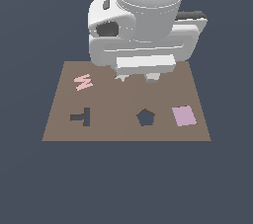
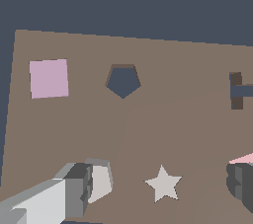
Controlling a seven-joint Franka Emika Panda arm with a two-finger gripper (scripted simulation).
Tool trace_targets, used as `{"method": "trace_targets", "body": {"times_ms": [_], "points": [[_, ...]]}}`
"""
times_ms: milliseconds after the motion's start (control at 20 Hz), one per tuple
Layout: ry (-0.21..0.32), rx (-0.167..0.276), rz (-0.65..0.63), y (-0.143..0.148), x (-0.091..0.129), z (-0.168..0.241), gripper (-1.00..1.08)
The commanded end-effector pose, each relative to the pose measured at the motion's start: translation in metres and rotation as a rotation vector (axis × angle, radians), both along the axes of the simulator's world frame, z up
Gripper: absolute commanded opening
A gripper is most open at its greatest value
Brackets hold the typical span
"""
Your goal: Insert a designated object into the corresponding slot on a board.
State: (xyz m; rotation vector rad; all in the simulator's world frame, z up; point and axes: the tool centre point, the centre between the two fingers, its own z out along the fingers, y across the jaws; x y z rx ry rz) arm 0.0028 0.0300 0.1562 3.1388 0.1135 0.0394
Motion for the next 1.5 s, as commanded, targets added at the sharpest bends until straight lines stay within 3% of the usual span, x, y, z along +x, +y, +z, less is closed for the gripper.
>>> {"method": "trace_targets", "body": {"times_ms": [0,400,1050,1450], "points": [[0.0,0.0,0.0,0.0,0.0,0.0,1.0],[0.004,0.0,0.031,0.011,-0.011,-0.016,1.0],[0.021,-0.001,0.172,0.057,-0.067,-0.089,1.0],[0.025,-0.001,0.202,0.066,-0.079,-0.105,1.0]]}}
